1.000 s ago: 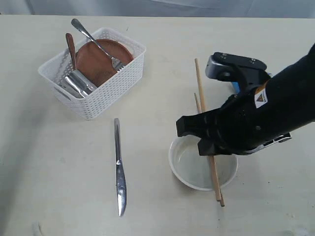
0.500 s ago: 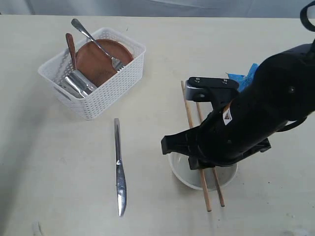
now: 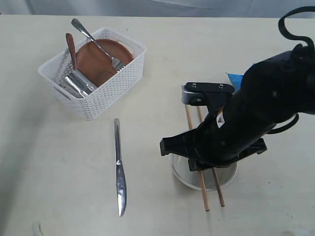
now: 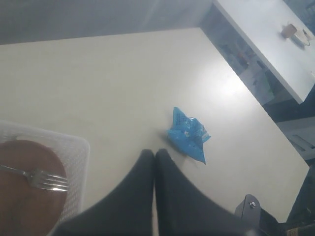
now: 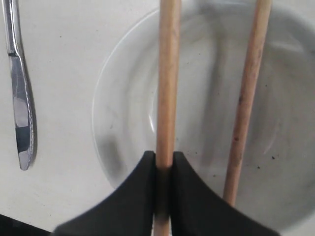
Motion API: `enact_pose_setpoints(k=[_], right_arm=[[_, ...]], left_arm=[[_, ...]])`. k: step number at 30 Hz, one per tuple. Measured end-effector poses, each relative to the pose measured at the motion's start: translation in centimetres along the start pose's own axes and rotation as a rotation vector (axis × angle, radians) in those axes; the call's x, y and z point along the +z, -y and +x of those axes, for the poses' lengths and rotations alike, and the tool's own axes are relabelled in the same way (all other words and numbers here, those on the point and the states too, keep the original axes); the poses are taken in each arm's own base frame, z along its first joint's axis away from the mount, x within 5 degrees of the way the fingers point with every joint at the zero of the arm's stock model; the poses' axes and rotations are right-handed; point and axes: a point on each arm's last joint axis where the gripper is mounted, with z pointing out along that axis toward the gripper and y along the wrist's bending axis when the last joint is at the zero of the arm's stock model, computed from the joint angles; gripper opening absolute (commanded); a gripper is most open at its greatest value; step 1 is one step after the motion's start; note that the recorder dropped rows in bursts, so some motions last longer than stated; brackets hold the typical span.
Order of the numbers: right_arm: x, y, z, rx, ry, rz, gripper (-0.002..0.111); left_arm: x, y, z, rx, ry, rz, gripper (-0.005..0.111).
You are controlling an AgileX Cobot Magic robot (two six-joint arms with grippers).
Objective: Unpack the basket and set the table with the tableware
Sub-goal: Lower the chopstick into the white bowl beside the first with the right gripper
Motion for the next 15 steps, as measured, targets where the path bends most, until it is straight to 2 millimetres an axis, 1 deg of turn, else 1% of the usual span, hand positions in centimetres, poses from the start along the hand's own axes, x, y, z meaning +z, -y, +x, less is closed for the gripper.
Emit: enact_pose_setpoints(k=[15], right_arm=[[-0.01, 0.35, -0.26, -0.018, 0.029, 0.038, 0.0]], left_arm=[[0.0, 0.0, 0.0, 0.002, 0.0, 0.0, 0.0]])
